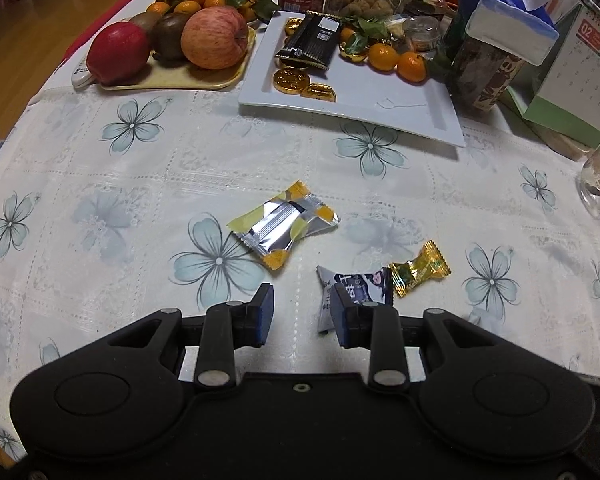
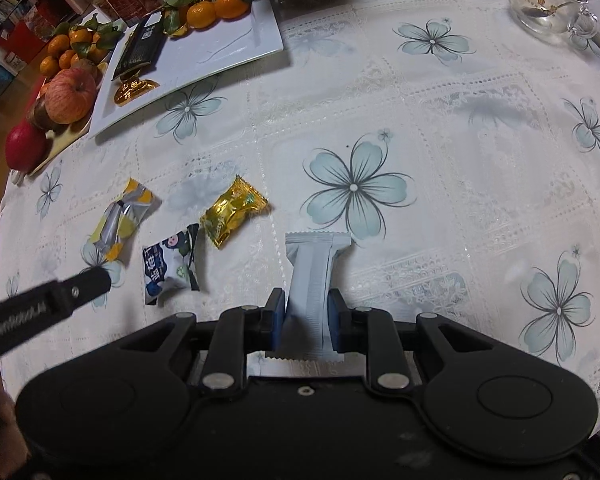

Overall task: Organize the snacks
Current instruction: 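Grasp blue-and-white milk candy pack with left gripper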

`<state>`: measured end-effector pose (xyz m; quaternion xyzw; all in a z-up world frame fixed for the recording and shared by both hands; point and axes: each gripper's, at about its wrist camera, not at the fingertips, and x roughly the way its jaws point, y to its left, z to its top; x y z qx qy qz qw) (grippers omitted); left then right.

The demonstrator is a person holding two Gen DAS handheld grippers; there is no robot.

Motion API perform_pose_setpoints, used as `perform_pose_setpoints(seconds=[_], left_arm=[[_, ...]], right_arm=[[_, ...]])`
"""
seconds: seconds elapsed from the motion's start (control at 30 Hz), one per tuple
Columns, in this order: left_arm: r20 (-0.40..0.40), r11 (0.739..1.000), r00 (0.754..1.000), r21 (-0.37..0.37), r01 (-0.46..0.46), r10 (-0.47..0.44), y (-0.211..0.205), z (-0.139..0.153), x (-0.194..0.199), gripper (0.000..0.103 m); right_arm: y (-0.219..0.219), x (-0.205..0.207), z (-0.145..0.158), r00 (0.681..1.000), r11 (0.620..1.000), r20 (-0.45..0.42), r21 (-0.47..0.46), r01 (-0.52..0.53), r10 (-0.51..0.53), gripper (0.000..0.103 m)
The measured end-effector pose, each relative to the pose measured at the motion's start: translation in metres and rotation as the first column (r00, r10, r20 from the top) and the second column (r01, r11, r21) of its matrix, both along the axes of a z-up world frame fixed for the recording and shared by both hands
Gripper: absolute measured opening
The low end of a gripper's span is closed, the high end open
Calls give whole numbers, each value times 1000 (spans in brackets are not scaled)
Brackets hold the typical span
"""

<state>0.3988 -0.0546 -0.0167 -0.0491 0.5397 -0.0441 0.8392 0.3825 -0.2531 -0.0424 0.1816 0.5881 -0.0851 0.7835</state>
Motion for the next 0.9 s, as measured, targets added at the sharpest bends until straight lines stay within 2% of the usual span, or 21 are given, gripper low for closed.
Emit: perform_pose_setpoints(seconds=[0.1,0.2,0.3,0.4,0.47,0.63,0.7,0.8,0.9], left_arm=[[5,1000,1000,19,-13,13,-9,-9,8,41],[12,999,999,6,-40,40,-14,-15,16,41],[6,998,998,-8,-58,58,-17,-19,23,41],[-29,999,999,38,-36,37,-20,-27,26,41],[-32,999,999,37,-30,31,-18,-26,23,41],[-92,996,993,31,82,-79,-20,-23,15,41],[-72,996,994,43,84,-81,-20,-18,11,41],[7,999,1000,42,25,-25,-19,-10,12,41],[15,999,1000,31,-17,16,-20,-18,19,41]], right_arm=[[-1,-7,1,1000,1000,5,-21,-9,9,24],[-3,-11,1,1000,999,2,-41,-21,21,24],[-8,-14,2,1000,1000,-3,-16,-18,18,24],[-13,-14,5,1000,1000,0,14,-5,5,24],[-15,-14,9,1000,1000,8,19,1,-1,24],[-18,-14,11,1000,1000,12,22,13,-14,24],[-19,-15,11,1000,1000,11,22,22,-22,24],[-19,-15,13,999,999,23,28,39,-40,24],[-16,-15,14,999,999,33,26,28,-29,24]])
